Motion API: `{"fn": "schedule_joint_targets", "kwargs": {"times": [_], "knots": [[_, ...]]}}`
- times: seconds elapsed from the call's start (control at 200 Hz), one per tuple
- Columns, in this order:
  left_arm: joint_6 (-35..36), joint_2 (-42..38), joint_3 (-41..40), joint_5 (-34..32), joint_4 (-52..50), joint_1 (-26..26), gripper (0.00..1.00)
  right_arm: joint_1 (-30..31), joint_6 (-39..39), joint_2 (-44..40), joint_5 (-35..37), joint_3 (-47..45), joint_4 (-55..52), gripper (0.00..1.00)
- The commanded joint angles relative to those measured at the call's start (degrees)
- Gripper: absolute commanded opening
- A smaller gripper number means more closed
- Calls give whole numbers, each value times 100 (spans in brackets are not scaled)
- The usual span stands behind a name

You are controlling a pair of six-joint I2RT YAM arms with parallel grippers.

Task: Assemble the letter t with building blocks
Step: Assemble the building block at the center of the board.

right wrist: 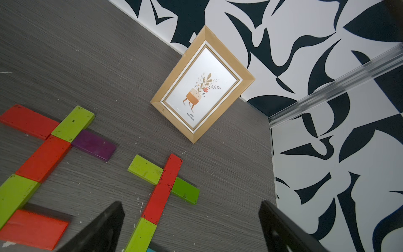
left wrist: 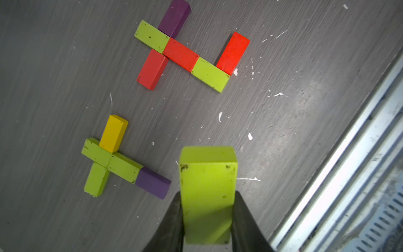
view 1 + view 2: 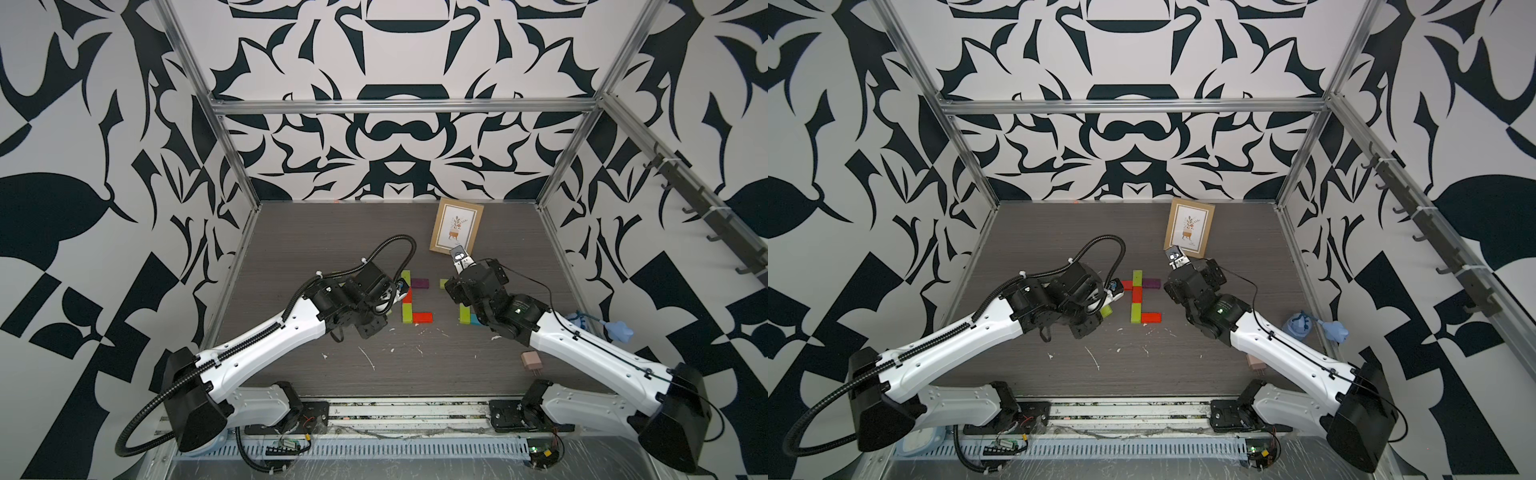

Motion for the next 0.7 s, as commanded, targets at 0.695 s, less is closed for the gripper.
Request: {"fn": "schedule_joint_targets", "kwargs": {"times": [0.695], "knots": [[3821, 564, -1220, 781, 1225, 1376, 0, -4, 49, -1, -99, 63, 60, 100]]}}
